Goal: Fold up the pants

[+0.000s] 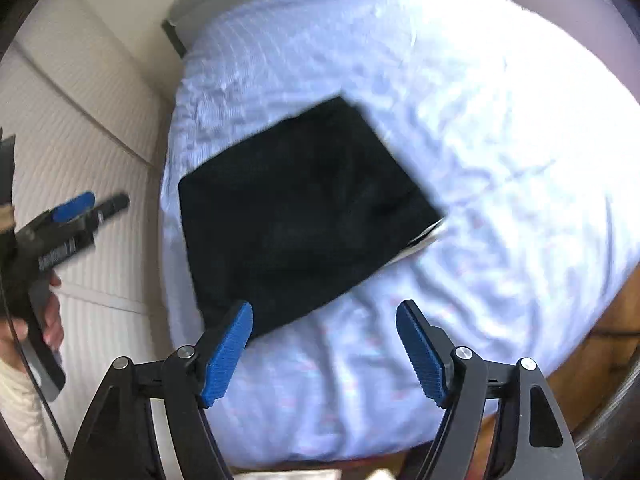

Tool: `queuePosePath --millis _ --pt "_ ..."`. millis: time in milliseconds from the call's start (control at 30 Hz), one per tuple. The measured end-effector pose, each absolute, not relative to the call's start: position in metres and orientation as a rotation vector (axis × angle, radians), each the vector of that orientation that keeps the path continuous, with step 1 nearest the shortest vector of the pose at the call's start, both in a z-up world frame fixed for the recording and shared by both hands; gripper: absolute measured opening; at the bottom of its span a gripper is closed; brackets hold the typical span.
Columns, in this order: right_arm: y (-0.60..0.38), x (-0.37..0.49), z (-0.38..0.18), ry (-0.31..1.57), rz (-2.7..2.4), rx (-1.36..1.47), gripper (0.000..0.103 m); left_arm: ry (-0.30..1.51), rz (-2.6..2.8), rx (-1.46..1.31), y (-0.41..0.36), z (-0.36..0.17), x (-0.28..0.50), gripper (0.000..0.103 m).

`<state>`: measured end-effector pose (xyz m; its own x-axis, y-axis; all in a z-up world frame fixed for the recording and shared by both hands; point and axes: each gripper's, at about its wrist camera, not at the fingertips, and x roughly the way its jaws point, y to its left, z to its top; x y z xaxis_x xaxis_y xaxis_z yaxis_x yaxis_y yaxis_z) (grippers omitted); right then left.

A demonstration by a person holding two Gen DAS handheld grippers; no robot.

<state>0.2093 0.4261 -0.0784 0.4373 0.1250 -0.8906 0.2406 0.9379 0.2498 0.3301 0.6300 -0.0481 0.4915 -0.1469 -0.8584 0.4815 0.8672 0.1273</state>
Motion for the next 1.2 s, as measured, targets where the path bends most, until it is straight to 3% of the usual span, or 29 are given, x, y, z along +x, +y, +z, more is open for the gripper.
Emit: queuePosePath --millis 300,567,1200 --pt "0.309 0.157 -0.002 0.991 -0.007 0.092 0.081 0.951 -0.325 0.216 0.499 0.011 0.226 0.093" --pt "0.208 0.12 0.035 0.928 0.052 0.068 0.081 0.856 -0.259 0.24 0.397 0.039 0.16 0.1" --pt "0.058 0.122 0.065 0.834 -0.02 0.152 0.081 0.816 -0.354 0.228 0.253 0.062 0.185 0.1"
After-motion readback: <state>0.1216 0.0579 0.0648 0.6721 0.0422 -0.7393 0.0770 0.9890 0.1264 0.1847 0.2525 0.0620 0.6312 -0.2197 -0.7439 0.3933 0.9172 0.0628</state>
